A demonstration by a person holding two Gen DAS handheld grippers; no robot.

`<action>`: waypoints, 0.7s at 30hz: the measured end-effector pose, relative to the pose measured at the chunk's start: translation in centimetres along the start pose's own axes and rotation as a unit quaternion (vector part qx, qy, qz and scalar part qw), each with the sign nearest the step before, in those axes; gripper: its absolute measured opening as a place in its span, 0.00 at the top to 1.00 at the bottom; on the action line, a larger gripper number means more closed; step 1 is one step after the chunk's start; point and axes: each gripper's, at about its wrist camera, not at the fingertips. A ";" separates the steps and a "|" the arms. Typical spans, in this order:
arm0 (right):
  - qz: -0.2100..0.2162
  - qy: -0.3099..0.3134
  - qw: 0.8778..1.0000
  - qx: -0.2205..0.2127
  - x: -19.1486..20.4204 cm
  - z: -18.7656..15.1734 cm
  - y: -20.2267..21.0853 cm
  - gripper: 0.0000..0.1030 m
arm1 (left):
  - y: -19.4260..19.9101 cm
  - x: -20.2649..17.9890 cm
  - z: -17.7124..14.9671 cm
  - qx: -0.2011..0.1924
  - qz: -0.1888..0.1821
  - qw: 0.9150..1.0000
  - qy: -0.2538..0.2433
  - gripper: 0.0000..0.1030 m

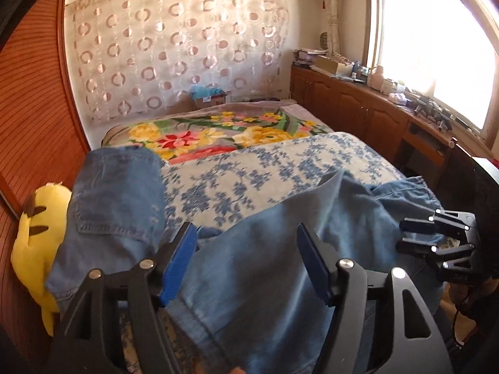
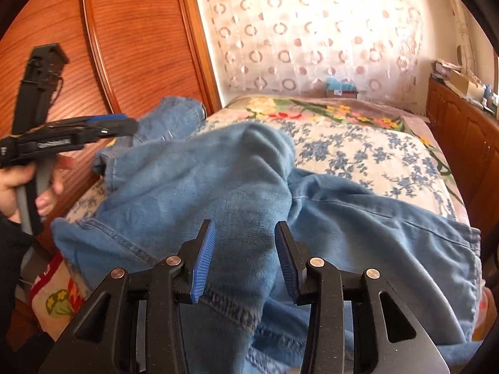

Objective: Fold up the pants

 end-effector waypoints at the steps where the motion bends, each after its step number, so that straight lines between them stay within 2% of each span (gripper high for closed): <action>1: -0.003 0.001 1.000 0.002 0.0 0.0 -0.4 0.62 | 0.0 0.4 -0.4 0.002 0.004 1.000 0.001 0.36; 10: -0.016 0.019 1.000 0.015 -0.2 0.4 -2.8 0.61 | -0.5 3.3 -4.0 0.014 0.019 0.999 0.022 0.36; 11: -0.017 0.019 1.000 0.018 -0.3 0.2 -3.0 0.61 | -0.6 3.6 -4.2 0.017 0.019 0.999 0.024 0.38; 12: -0.019 0.018 0.999 0.022 -0.4 0.1 -3.3 0.61 | -0.7 3.7 -4.4 0.020 0.017 0.999 0.026 0.44; 19: -0.027 0.013 0.998 0.047 -1.2 -1.3 -4.7 0.61 | -2.0 4.4 -5.0 0.030 0.015 0.999 0.030 0.57; 21: -0.028 0.012 0.999 0.043 -1.4 -1.3 -4.6 0.60 | -2.1 4.5 -5.0 0.028 0.018 0.999 0.029 0.67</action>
Point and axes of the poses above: each gripper's, at about its wrist camera, not at the fingertips, and y roughly against the way its jaws point, x to its left, z to its top, and after that the axes turned 3 degrees about z, right-handed
